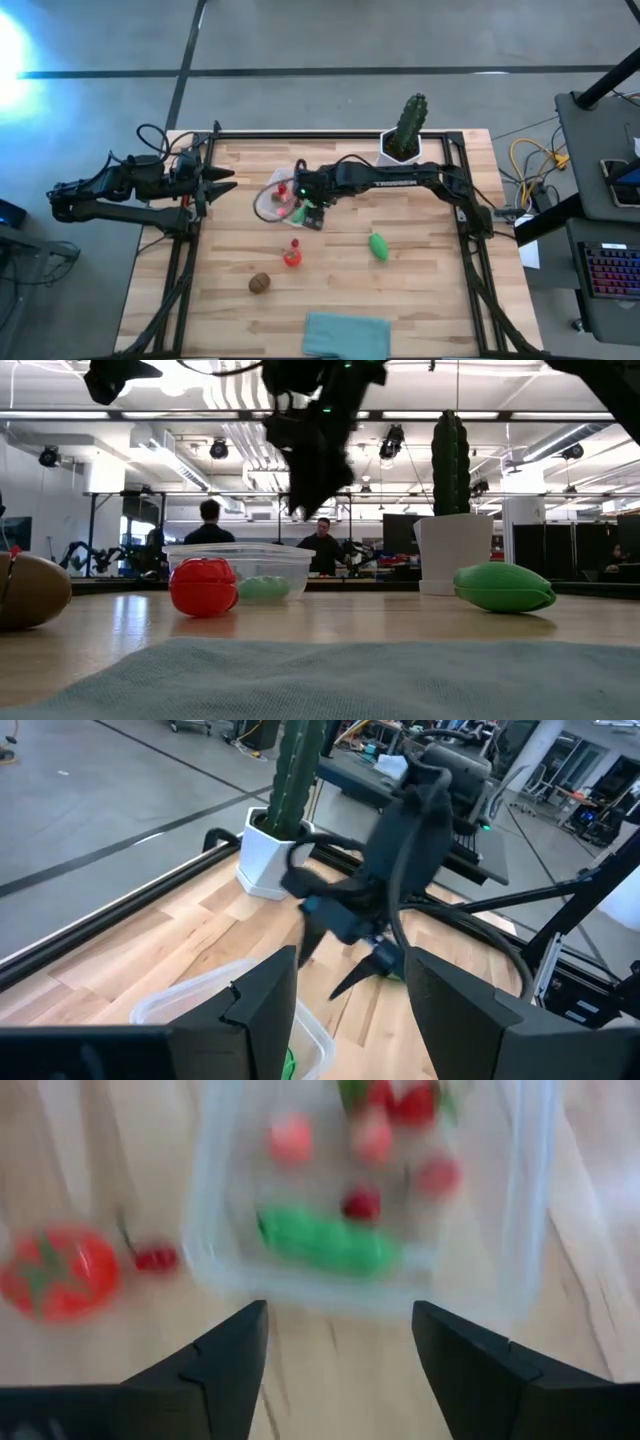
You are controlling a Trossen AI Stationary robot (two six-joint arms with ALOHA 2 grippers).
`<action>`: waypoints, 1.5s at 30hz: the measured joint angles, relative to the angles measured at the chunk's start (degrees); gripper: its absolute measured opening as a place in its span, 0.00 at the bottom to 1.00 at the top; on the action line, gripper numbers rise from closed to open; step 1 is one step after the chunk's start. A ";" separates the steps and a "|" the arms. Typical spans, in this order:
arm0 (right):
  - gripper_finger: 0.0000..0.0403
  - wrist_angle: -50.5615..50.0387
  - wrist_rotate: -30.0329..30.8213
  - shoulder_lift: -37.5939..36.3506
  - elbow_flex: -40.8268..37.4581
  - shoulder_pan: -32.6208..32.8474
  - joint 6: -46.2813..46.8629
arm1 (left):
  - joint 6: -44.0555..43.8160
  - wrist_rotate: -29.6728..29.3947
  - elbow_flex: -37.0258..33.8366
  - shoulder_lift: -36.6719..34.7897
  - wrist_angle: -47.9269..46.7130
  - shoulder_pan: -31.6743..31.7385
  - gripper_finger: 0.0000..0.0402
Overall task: Pick and placing Produce into tupperware
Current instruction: Put the green corn into the transparent bin
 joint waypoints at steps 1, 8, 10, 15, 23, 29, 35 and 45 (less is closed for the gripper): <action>0.60 -2.35 0.32 -0.84 -1.12 0.28 0.94 | 0.00 0.00 -0.02 -0.01 -0.01 0.02 0.43; 0.60 -11.24 -1.33 -6.76 -12.58 3.14 15.46 | 0.20 0.01 -0.64 -0.31 -0.05 0.00 0.43; 0.61 -11.85 -1.49 -9.35 -16.71 4.99 20.23 | 0.45 0.02 -1.22 -0.59 0.00 0.01 0.43; 0.60 -12.23 -1.75 -16.63 -26.40 9.31 37.34 | 0.39 0.18 -3.05 -1.48 -0.11 0.00 0.43; 0.61 -10.27 -2.95 -22.56 -36.04 12.92 56.38 | 0.46 0.20 -3.50 -1.91 0.14 0.00 0.43; 0.64 -8.55 -2.93 -22.03 -36.57 12.90 56.87 | 0.46 0.22 -3.50 -2.00 0.09 0.00 0.43; 0.69 -7.65 -4.18 -21.13 -37.00 13.46 55.34 | 0.13 0.20 -3.50 -2.27 0.08 0.00 0.43; 0.74 -4.17 -6.38 -19.10 -39.24 13.57 54.96 | 0.12 0.22 -3.50 -2.20 0.02 0.00 0.43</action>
